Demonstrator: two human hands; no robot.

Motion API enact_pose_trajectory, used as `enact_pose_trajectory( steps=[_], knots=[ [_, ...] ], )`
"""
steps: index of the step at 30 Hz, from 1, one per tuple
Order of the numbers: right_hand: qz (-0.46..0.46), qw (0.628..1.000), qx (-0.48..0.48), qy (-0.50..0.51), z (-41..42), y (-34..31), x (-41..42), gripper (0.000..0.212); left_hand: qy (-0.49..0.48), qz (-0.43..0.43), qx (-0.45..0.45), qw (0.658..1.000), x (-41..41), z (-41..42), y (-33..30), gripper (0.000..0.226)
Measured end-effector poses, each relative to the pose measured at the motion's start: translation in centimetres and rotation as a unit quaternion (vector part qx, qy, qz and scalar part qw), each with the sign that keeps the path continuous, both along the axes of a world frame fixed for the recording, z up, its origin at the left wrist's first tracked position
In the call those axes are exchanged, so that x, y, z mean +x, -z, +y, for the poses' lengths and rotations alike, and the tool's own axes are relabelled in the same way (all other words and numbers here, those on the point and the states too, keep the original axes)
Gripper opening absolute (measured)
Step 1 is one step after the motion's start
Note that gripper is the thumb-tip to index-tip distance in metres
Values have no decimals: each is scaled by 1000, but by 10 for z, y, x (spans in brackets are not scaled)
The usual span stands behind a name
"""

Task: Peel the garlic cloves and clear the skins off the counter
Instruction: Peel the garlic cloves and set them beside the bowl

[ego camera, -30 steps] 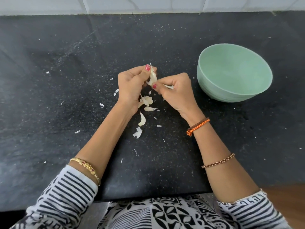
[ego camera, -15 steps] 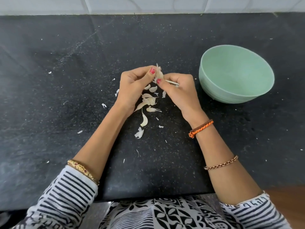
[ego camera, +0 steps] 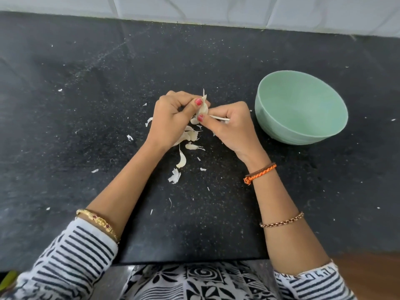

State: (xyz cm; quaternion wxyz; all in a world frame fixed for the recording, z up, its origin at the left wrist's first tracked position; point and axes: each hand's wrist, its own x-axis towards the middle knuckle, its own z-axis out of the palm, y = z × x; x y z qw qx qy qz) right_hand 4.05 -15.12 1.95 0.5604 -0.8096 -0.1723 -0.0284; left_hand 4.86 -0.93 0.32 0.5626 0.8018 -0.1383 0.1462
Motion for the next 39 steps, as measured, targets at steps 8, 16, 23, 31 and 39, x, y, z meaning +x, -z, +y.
enact_pose_trajectory(
  steps=[8, 16, 23, 31, 39],
  knots=[
    [33, 998, 32, 48, 8, 1, -2, 37, -49, 7, -45, 998, 4, -8, 1, 27],
    [219, 974, 33, 41, 3, -13, -6, 17, -68, -3, -84, 994, -2, -13, 0, 18],
    [290, 952, 90, -27, 0, -15, -5, 15, -40, -8, -104, 994, -5, -9, -2, 18],
    [227, 970, 71, -43, -1, -13, -5, 20, 20, 3, -86, 996, -4, 0, -9, 14],
    [-17, 999, -46, 24, 6, 2, -2, 40, 12, 1, -17, 1000, -2, 0, -2, 25]
  ],
)
